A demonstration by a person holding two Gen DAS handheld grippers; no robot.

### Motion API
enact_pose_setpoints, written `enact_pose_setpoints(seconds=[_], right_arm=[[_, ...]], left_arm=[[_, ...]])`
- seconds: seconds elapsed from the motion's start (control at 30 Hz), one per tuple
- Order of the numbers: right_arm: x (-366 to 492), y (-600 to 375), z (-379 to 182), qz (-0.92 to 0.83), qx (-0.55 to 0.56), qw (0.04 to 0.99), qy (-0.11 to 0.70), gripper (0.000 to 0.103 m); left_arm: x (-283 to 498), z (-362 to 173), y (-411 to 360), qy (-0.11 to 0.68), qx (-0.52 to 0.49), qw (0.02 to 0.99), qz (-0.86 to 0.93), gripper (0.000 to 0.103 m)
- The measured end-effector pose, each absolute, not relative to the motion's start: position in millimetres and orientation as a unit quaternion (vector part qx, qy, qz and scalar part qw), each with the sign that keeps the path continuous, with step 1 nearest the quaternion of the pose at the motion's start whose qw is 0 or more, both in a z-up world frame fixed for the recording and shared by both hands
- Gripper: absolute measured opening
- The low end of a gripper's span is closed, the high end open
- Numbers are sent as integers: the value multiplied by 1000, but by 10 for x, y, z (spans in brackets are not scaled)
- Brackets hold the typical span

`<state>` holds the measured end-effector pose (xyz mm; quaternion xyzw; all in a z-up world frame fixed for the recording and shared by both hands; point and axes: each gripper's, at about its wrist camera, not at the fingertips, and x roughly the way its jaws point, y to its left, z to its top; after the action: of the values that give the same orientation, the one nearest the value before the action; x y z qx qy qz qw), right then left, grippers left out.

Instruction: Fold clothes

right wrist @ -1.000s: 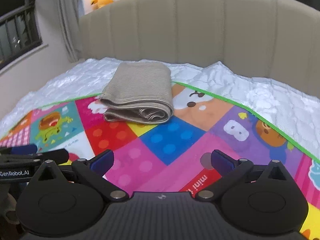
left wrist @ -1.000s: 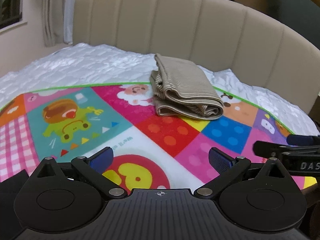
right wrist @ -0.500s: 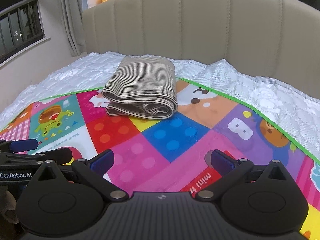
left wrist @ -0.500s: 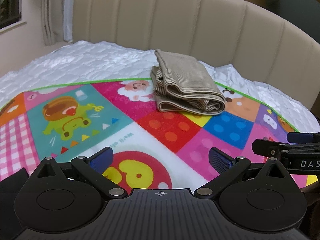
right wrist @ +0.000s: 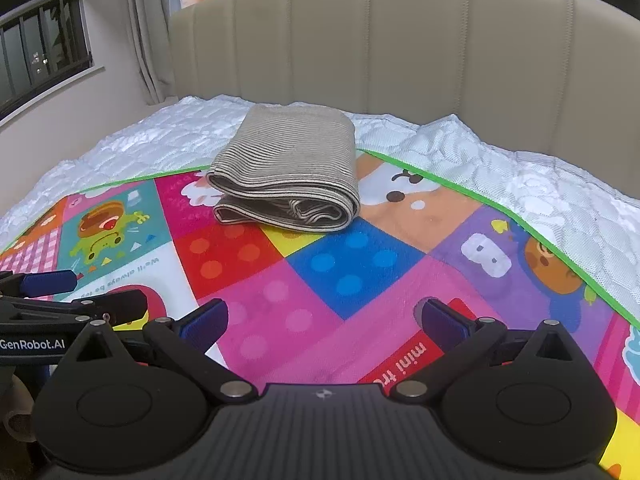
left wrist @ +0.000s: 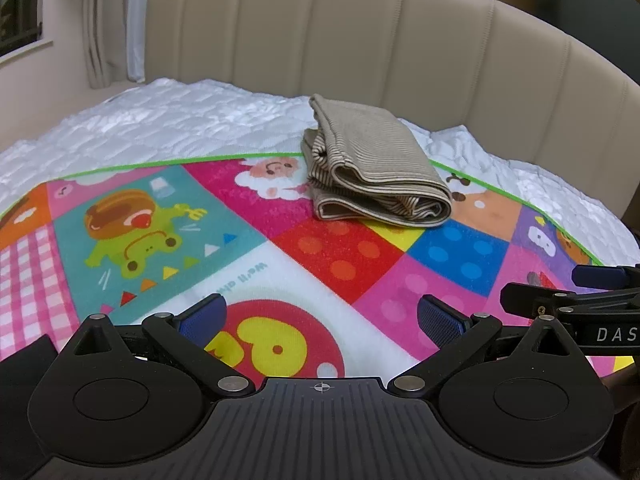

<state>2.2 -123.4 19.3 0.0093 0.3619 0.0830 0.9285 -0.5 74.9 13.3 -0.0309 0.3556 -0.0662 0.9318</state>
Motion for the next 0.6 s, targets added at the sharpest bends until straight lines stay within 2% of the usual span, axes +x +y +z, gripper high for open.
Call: enact_pose_setpoints(seconds=[0.6], right_arm=[[25, -1227, 184, 84, 5, 927, 365, 103]], left_arm=[[-26, 159, 759, 349, -31, 934, -69, 103]])
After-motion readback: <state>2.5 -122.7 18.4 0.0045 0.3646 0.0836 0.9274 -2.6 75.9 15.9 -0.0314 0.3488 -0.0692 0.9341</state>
